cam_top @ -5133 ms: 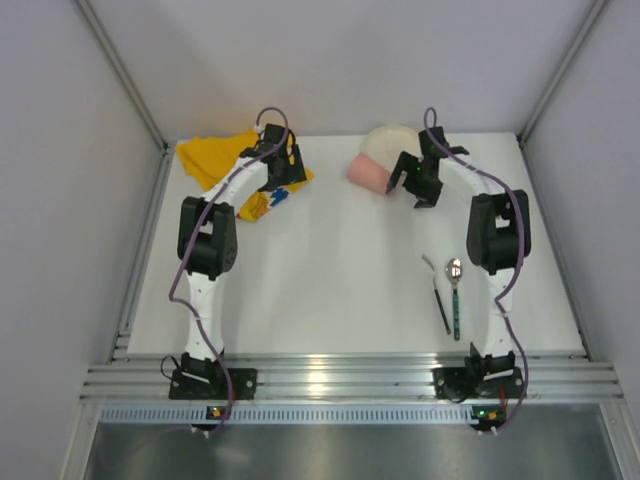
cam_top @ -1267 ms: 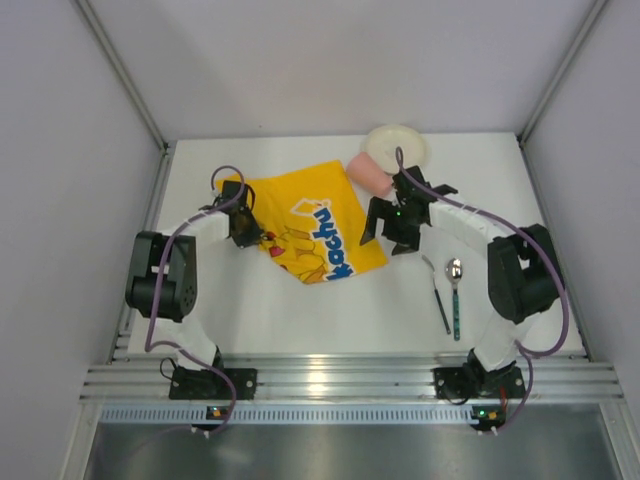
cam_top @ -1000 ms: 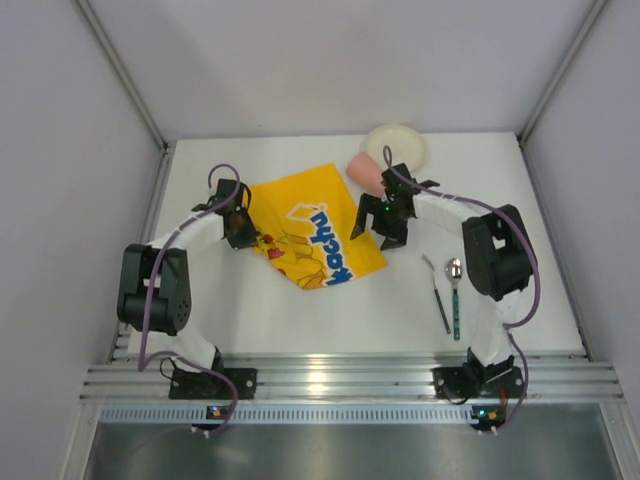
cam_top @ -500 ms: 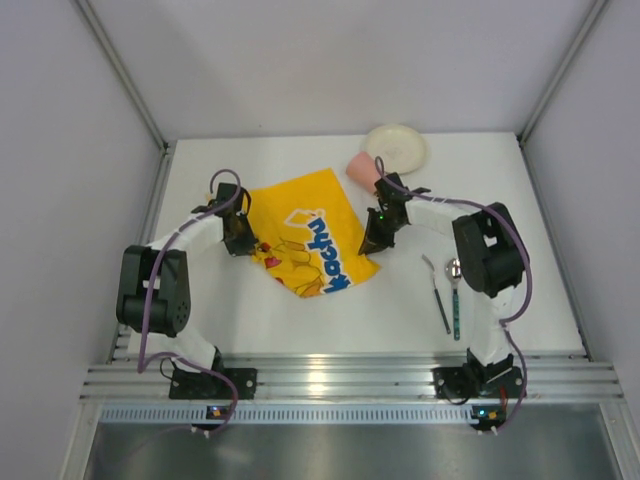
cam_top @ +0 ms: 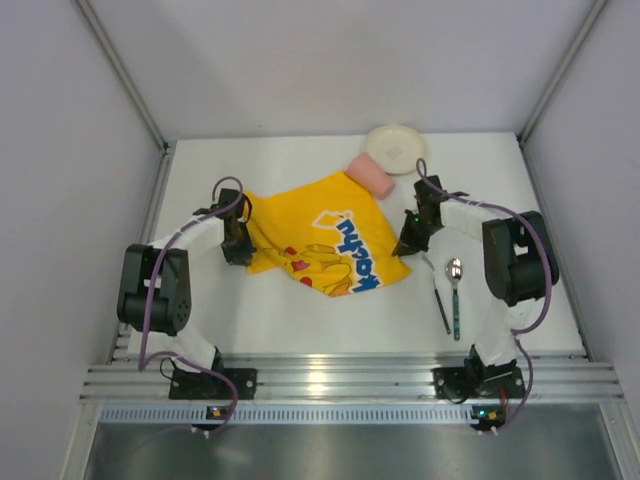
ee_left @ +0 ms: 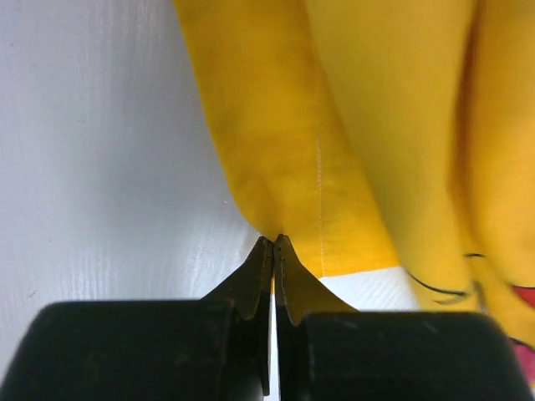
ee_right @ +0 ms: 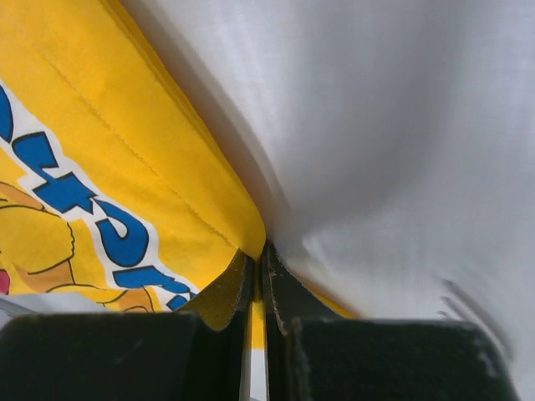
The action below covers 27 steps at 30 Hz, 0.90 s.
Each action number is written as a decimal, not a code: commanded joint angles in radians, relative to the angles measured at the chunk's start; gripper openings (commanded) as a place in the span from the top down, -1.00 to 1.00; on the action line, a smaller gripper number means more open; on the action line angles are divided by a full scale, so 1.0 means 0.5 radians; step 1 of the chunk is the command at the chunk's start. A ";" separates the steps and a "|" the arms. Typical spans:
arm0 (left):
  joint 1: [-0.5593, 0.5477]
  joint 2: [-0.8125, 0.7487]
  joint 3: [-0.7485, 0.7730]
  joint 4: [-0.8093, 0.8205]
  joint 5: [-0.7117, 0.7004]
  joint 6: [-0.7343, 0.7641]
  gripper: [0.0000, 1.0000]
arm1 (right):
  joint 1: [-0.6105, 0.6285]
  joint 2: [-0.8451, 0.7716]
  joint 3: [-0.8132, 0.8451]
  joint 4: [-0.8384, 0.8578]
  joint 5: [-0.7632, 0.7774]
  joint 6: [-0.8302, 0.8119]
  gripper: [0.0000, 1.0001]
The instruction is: Set the dinner table for one person
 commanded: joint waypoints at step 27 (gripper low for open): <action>0.275 -0.325 0.307 -1.272 -0.979 -0.062 1.00 | -0.123 -0.303 -0.431 -0.497 0.037 -0.287 1.00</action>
